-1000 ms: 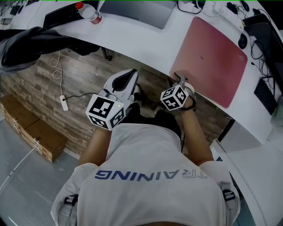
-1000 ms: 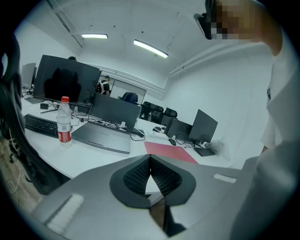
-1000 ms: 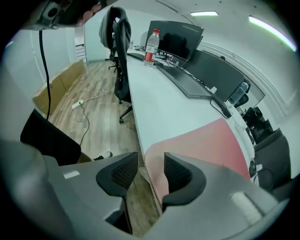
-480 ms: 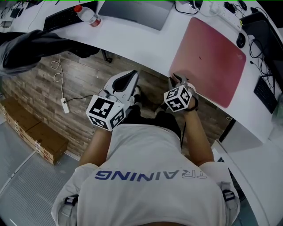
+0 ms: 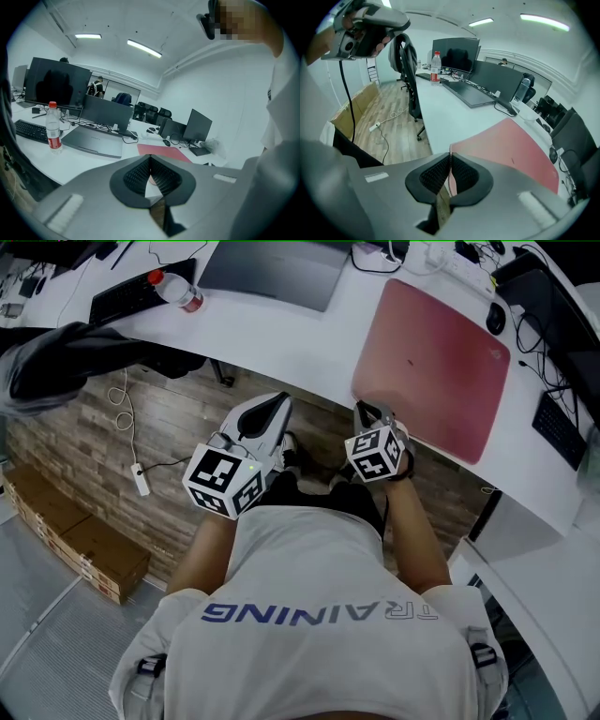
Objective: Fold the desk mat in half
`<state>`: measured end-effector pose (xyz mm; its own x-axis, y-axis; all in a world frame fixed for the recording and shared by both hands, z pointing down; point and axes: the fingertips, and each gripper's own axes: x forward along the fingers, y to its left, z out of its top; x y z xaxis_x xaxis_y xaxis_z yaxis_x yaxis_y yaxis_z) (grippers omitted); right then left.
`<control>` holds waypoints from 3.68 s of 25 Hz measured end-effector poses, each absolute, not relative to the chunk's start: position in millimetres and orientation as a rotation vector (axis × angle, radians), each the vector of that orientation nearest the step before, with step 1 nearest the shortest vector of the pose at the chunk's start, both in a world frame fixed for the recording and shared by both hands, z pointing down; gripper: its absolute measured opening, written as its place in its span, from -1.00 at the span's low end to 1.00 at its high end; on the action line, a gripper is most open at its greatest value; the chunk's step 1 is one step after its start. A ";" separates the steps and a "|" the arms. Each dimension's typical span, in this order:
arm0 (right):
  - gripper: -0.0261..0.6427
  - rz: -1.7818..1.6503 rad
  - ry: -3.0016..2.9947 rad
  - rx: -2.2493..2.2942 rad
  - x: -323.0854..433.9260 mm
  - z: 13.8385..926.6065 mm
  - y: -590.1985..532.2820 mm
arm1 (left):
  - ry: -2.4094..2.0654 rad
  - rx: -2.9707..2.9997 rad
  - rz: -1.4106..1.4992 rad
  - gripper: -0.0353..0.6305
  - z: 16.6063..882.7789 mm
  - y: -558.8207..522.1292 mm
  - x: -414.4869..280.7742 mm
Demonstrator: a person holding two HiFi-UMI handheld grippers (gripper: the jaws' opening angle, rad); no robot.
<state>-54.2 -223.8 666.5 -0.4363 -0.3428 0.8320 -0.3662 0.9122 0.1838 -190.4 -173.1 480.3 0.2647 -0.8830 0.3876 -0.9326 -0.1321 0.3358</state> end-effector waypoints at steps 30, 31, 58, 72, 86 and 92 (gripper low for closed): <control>-0.84 0.168 -2.062 1.059 181.8 593.8 -284.9 | -1.362 2.334 0.174 -0.90 443.4 -239.9 13.1; -0.84 0.179 -2.057 1.072 190.5 594.3 -285.4 | -1.352 2.341 0.177 -0.90 443.1 -241.7 21.1; -0.84 0.519 -1.850 1.276 344.3 659.6 -274.8 | -1.212 2.424 0.261 -0.90 450.4 -249.8 115.6; -0.70 0.479 -1.783 1.298 352.6 660.9 -265.6 | -1.204 2.431 0.244 -0.90 448.0 -243.2 109.2; -0.54 0.419 -1.838 1.408 353.6 613.7 -277.2 | -1.178 2.485 0.225 -0.90 434.6 -244.8 112.1; -0.55 0.379 -1.929 1.493 336.0 563.3 -287.1 | -1.229 2.505 0.209 -0.90 422.1 -245.8 89.8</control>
<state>336.0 -287.1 563.3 -0.1298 -0.7464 0.6527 -0.9380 0.3058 0.1632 89.8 -245.8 422.1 0.6147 -0.7382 0.2778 -0.7886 -0.5670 0.2379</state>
